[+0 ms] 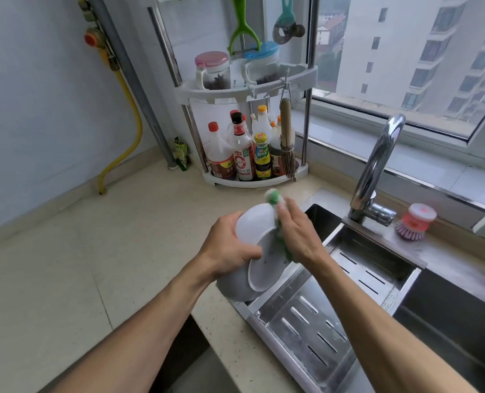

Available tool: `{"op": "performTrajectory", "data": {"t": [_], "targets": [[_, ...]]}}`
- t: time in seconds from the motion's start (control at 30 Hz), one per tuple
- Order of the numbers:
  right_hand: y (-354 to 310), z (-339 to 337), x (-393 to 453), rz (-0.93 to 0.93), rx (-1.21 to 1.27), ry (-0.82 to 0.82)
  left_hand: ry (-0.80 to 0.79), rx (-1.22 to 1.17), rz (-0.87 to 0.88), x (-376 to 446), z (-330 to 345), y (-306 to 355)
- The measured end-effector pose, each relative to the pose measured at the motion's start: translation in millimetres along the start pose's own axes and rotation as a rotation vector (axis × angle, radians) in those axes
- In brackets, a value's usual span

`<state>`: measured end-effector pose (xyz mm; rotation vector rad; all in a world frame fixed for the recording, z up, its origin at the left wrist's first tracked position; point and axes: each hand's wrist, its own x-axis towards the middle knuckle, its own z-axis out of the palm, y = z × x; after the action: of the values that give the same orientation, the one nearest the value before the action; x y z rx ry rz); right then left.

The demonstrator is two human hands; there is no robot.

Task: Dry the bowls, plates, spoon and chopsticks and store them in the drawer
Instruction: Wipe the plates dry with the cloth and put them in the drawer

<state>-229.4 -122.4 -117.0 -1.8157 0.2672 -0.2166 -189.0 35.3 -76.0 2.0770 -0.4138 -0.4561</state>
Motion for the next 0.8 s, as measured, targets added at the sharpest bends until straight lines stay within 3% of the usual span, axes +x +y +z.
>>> {"op": "performTrajectory", "data": {"t": [0.1, 0.13, 0.27, 0.43, 0.5, 0.63, 0.73, 0.8], "targets": [[-11, 21, -8, -0.286, -0.207, -0.027, -0.006, 0.03, 0.009, 3, 4, 1], [-6, 22, -8, -0.295, -0.196, -0.038, -0.007, 0.038, 0.007, 2, 5, 0], [9, 2, 5, 0.041, 0.032, -0.025, 0.026, 0.035, 0.021, -7, 4, -6], [-2, 15, -5, -0.217, -0.078, -0.04, 0.005, 0.036, 0.025, -2, 4, -5], [6, 11, -1, -0.133, -0.015, -0.01, -0.002, -0.001, 0.038, -2, 0, -1], [23, 0, 7, 0.137, 0.195, 0.1, 0.126, -0.259, -0.013, -5, -6, 0], [13, 13, -1, 0.078, 0.146, 0.106, 0.303, -0.481, -0.088, -2, 1, -1], [12, 28, -19, -0.015, -0.041, 0.093, 0.431, -0.611, -0.148, 2, 4, 0]]}}
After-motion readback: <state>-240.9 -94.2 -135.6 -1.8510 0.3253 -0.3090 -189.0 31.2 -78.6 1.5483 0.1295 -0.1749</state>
